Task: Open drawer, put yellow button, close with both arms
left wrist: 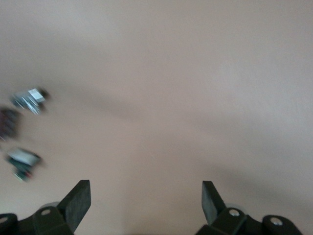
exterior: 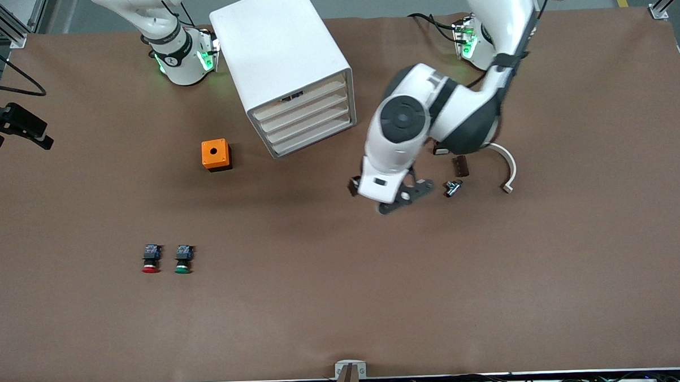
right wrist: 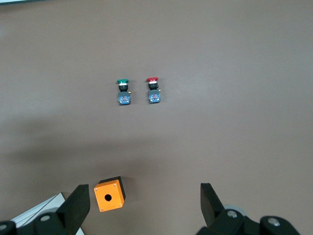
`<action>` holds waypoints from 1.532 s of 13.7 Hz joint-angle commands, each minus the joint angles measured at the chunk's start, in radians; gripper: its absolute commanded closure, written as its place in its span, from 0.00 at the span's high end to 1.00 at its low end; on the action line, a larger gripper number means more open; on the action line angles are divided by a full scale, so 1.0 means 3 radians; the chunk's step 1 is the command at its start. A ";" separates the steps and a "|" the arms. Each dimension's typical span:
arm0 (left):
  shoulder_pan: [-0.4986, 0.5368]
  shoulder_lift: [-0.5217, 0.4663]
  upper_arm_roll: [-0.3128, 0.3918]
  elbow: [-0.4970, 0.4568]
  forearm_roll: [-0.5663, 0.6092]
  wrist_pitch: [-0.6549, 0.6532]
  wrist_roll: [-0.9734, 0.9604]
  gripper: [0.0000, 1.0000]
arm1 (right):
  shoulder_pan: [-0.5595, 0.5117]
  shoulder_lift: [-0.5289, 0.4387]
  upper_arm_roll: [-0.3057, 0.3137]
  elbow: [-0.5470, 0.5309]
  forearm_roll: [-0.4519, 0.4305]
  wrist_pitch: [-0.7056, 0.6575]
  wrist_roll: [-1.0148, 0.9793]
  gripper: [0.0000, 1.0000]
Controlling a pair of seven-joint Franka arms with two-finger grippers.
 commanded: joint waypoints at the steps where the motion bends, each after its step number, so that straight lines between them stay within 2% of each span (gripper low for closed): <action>1: 0.0411 -0.0174 -0.0037 -0.0059 0.0081 -0.0071 0.0364 1.00 | -0.0038 -0.0009 0.0038 0.0014 -0.0050 0.0014 -0.0034 1.00; 3: 0.0657 -0.0286 -0.0027 -0.0059 0.0096 -0.0076 0.0558 1.00 | -0.0033 -0.0009 0.0038 0.0009 -0.0050 0.0029 -0.0034 1.00; 4: 0.0790 -0.0398 -0.0037 -0.0064 0.0223 -0.0086 0.0701 1.00 | -0.0033 -0.0009 0.0038 0.0004 -0.0050 0.0039 -0.0034 1.00; 6: 0.0979 -0.0532 -0.0032 -0.0059 0.0382 -0.0249 0.1130 1.00 | -0.0033 -0.0009 0.0038 0.0004 -0.0050 0.0039 -0.0034 1.00; 10: 0.1414 -0.0874 -0.0098 -0.0069 0.0378 -0.0637 0.1734 1.00 | -0.0033 -0.0009 0.0038 0.0004 -0.0050 0.0045 -0.0034 1.00; 14: 0.1548 -0.1145 -0.0083 -0.0074 0.0378 -0.0929 0.2139 1.00 | -0.0028 -0.0009 0.0038 0.0004 -0.0050 0.0045 -0.0034 1.00; 16: 0.1655 -0.1324 -0.0083 -0.0146 0.0337 -0.1016 0.2332 1.00 | -0.0028 -0.0009 0.0038 0.0004 -0.0050 0.0045 -0.0034 1.00; 19: 0.1752 -0.1702 -0.0103 -0.0518 0.0326 -0.1006 0.2441 1.00 | -0.0028 -0.0009 0.0038 0.0004 -0.0050 0.0045 -0.0034 1.00; 20: 0.1859 -0.1779 -0.0159 -0.0585 0.0321 -0.0996 0.2446 1.00 | -0.0028 -0.0009 0.0038 0.0004 -0.0050 0.0045 -0.0034 1.00; 21: 0.2022 -0.1866 -0.0357 -0.0636 0.0311 -0.1006 0.2497 1.00 | -0.0023 -0.0009 0.0038 0.0004 -0.0050 0.0045 -0.0034 1.00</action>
